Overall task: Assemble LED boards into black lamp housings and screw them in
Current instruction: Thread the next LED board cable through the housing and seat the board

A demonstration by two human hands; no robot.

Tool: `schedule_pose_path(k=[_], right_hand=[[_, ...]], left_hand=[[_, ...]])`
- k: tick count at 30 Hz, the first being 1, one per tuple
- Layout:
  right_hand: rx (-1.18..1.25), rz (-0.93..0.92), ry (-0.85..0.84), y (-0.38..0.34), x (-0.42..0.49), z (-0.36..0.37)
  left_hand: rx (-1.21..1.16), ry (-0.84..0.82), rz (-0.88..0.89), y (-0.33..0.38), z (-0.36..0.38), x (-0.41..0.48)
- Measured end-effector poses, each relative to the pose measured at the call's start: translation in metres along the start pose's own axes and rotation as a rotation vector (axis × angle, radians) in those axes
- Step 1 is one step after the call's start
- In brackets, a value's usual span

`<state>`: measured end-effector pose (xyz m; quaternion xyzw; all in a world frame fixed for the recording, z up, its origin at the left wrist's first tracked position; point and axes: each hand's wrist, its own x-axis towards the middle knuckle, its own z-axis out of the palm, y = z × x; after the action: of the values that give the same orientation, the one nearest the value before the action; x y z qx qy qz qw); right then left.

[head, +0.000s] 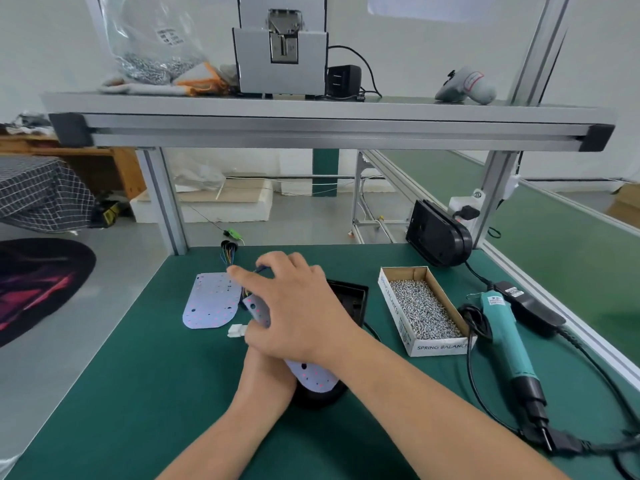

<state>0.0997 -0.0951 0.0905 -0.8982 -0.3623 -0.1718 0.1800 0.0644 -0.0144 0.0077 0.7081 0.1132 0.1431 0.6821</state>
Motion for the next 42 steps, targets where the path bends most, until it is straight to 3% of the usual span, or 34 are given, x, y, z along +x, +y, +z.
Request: schedule_pose_path(k=[2, 4, 12, 14, 21, 30, 37, 42], right_hand=[[0.150, 0.086, 0.017, 0.007, 0.004, -0.006], [0.351, 0.229, 0.062, 0.018, 0.006, -0.014], [0.755, 0.596, 0.385, 0.074, -0.011, -0.036], [0.730, 0.612, 0.378, 0.078, -0.014, -0.036], [0.474, 0.481, 0.087, 0.079, 0.003, -0.051], [0.591, 0.430, -0.123, 0.089, -0.004, -0.042], [0.099, 0.394, 0.096, 0.072, -0.021, -0.014], [0.046, 0.380, 0.205, 0.059, -0.025, -0.008]], left_hand=[[0.101, -0.012, -0.049, 0.006, 0.000, -0.002], [0.199, -0.054, 0.015, 0.006, -0.005, 0.000], [0.091, 0.050, -0.068, 0.004, -0.008, -0.001], [0.081, 0.060, -0.083, 0.002, -0.007, -0.001], [0.035, 0.079, -0.055, 0.005, -0.008, -0.001], [0.095, 0.125, 0.006, 0.002, -0.007, 0.000], [0.018, 0.028, 0.048, 0.013, -0.003, -0.011], [0.043, -0.032, 0.125, 0.013, -0.002, -0.016]])
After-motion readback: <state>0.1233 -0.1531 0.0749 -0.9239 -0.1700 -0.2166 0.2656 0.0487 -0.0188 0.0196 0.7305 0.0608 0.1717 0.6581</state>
